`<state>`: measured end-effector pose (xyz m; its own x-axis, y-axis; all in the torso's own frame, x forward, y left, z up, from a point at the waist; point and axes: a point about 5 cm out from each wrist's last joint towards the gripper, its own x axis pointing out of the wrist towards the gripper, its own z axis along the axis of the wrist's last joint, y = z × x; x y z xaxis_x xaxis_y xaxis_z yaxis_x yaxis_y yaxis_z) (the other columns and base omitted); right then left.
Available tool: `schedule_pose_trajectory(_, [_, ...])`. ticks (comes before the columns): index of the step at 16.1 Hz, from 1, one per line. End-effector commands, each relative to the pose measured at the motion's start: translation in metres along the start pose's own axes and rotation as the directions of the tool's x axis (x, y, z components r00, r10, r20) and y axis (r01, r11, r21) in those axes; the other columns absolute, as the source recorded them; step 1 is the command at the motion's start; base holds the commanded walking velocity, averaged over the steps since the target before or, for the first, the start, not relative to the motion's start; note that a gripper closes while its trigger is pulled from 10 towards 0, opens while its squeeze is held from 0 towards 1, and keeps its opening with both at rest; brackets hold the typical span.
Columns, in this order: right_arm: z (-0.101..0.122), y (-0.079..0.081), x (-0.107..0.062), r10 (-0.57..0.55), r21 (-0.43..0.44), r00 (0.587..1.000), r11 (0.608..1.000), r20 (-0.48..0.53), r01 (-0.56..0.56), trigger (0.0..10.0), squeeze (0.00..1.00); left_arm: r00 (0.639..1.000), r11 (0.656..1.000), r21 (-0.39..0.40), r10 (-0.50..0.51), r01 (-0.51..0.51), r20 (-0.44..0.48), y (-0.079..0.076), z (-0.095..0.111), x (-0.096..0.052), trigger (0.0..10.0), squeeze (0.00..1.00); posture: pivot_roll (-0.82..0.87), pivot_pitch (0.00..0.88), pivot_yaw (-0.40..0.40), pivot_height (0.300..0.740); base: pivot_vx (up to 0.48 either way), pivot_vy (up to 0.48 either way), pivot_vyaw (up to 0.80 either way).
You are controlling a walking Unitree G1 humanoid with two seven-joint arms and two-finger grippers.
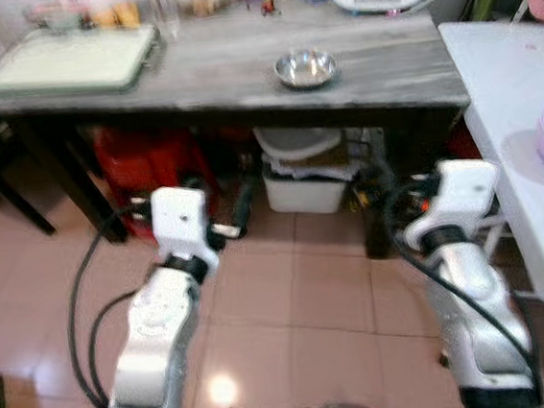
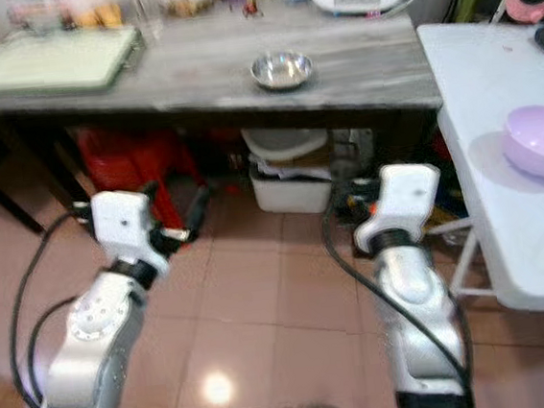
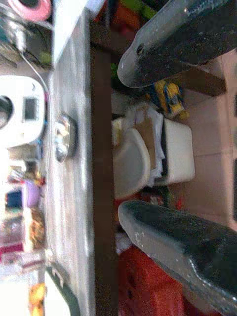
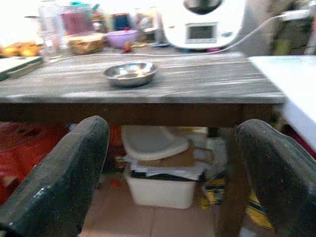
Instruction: Setting the table
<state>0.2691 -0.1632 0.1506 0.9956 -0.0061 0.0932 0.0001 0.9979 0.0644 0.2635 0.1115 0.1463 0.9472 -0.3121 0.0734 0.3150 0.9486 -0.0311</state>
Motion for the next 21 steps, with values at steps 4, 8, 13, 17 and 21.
schedule_pose_trajectory(4, [0.006, -0.002, 0.003, 0.011, -0.035, 1.0, 0.999, 0.026, -0.01, 10.0, 0.0, 1.0, 1.0, -0.002, -0.008, 0.008, 0.025, -0.002, 0.005, 0.002, 10.0, 0.0, -0.05, 0.076, 0.05, 0.74, 0.0, -0.48, -0.66])
schedule_pose_trajectory(8, [0.011, -0.004, 0.01, 0.011, -0.056, 0.999, 0.998, 0.048, -0.009, 10.0, 0.0, 1.0, 1.0, -0.001, -0.012, 0.012, 0.027, -0.002, 0.006, 0.002, 10.0, 0.0, -0.04, 0.076, 0.051, 0.74, 0.0, -0.48, 0.0])
schedule_pose_trajectory(13, [0.018, -0.003, 0.019, 0.026, -0.093, 0.996, 0.995, 0.089, -0.017, 10.0, 0.0, 0.999, 0.999, 0.025, -0.027, 0.026, 0.039, -0.005, 0.009, 0.003, 10.0, 0.0, -0.04, 0.079, 0.055, 0.74, 0.24, -0.296, 0.0])
schedule_pose_trajectory(17, [0.022, 0.001, 0.02, 0.044, -0.112, 0.993, 0.993, 0.107, -0.032, 10.0, 0.0, 0.999, 1.0, 0.001, -0.015, 0.015, 0.029, -0.003, 0.008, 0.003, 10.0, 0.0, -0.04, 0.092, 0.05, 0.74, 0.477, 0.0, 0.0])
schedule_pose_trajectory(21, [0.023, 0.004, 0.022, 0.072, -0.133, 0.99, 0.989, 0.118, -0.056, 10.0, 0.0, 1.0, 1.0, 0.002, -0.009, 0.009, 0.03, -0.003, 0.008, 0.003, 10.0, 0.0, -0.04, 0.094, 0.049, 0.74, 0.48, 0.0, 0.0])
